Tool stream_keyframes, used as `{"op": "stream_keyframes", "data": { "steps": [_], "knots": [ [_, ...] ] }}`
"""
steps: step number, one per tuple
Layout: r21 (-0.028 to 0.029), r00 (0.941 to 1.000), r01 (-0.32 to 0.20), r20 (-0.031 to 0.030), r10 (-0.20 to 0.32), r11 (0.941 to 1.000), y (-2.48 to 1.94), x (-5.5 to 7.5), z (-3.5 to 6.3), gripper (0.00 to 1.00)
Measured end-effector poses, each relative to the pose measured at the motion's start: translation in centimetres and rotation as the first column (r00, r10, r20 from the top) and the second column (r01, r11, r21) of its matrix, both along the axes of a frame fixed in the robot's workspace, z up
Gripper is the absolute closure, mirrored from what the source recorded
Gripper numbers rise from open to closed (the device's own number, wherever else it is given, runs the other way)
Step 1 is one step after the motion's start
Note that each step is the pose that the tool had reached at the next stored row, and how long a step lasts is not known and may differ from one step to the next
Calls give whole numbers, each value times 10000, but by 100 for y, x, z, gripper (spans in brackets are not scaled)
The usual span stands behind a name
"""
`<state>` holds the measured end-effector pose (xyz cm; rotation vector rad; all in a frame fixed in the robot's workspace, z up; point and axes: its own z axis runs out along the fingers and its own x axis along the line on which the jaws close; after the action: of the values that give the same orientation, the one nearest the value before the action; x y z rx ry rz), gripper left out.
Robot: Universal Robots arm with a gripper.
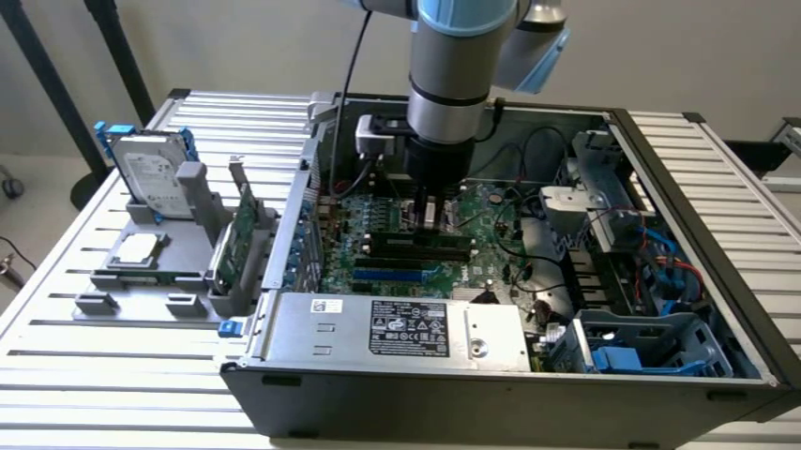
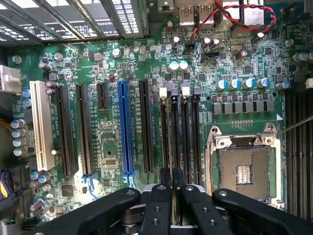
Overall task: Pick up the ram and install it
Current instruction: 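Insert the ram into the slot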
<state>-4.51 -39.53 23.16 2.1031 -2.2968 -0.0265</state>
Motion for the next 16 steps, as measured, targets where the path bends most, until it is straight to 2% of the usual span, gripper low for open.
{"op": "stream_keyframes", "data": {
  "steps": [4,14,16],
  "knots": [
    [-26,10000,-2,-42,2,10000,-1,7,1,86],
    [-33,10000,-23,-49,23,10000,0,8,-18,86],
    [-31,10000,-46,-55,46,10000,-11,10,-30,86]
  ]
}}
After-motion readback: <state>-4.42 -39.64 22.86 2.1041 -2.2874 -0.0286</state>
